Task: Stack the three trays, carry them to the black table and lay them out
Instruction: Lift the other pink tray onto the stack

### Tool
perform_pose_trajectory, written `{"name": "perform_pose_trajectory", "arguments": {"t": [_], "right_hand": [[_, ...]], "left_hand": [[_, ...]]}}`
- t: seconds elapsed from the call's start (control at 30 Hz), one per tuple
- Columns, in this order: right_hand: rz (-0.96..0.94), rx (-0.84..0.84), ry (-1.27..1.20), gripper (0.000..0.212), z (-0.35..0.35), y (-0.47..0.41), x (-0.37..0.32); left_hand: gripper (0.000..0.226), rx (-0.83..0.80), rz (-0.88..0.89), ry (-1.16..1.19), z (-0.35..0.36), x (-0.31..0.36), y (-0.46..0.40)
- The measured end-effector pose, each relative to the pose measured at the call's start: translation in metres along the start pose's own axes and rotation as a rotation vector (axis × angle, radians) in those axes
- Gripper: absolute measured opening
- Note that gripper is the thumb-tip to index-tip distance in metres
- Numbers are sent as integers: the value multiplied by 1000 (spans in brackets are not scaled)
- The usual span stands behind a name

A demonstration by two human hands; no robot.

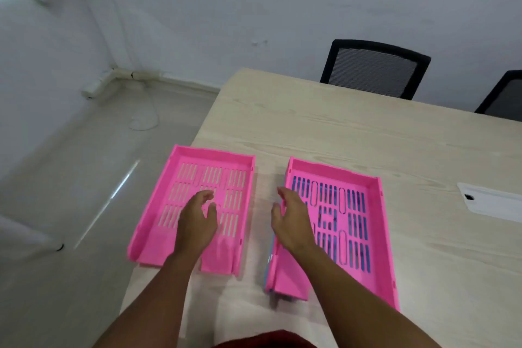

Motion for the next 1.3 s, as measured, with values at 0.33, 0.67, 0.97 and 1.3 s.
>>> {"name": "perform_pose_trajectory", "arguments": {"t": [0.33,0.67,0.97,1.3], "right_hand": [[243,-243,-88,54,102,3,-21],[431,-147,-45,48,115,15,3],[342,66,-63,39,81,3,-13],[212,225,-220,45,2,-12,-24]], "left_hand": [[55,104,-162,-272,-73,-64,-24],[49,25,-431,-482,-87,-102,-38],[26,128,-295,-186,-96,-86,-28],[27,113,-173,-101,-100,-16,-33]]}}
Point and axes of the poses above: each hand's wrist, its own y-axis away from the middle knuckle, its own z-axis out of the palm, x = y × z, the point moved 9 cm from there along -y, towards the middle knuckle, and after that the axes turned 5 degrees about -z, right-handed, at the moved point
